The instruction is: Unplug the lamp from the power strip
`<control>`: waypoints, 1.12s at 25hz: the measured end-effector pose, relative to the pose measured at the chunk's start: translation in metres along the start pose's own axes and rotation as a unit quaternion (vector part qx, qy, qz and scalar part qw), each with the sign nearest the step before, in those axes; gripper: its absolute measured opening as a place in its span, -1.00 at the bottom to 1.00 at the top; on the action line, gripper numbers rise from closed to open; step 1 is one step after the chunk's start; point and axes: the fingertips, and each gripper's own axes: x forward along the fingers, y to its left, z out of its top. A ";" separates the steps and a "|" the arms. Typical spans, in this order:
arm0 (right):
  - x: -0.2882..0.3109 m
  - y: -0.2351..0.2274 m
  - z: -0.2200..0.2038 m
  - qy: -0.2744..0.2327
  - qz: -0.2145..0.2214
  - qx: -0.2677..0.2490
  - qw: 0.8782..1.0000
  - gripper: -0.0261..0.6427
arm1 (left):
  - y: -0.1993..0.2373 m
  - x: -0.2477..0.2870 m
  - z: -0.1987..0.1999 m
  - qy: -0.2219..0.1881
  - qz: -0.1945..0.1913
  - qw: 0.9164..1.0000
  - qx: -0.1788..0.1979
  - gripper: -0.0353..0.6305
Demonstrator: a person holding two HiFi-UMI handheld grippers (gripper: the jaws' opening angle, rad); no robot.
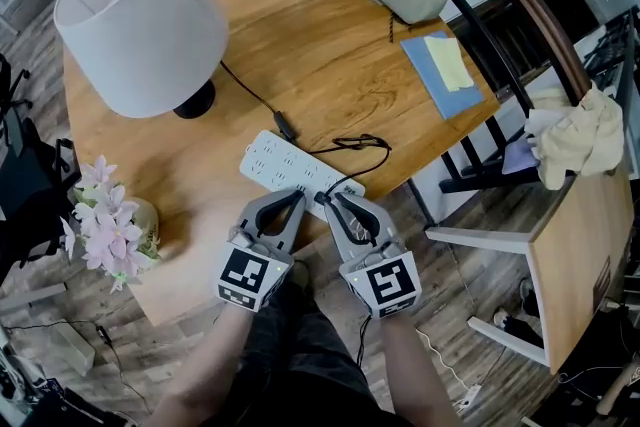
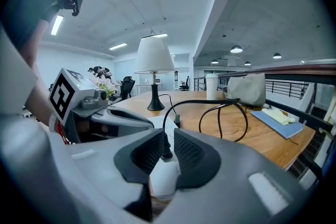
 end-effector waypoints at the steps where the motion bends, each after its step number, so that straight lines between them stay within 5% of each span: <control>1: 0.000 -0.001 -0.001 0.001 0.003 -0.003 1.000 -0.76 | 0.000 0.002 -0.002 0.005 0.001 1.000 0.002 -0.90; 13: 0.005 0.010 0.001 0.011 0.063 -0.011 0.998 -0.64 | 0.002 0.017 -0.012 0.042 -0.004 0.999 0.022 -0.90; 28: 0.021 0.014 -0.011 0.045 0.051 -0.062 0.996 -0.70 | -0.004 0.021 -0.023 0.083 -0.005 0.993 0.087 -0.90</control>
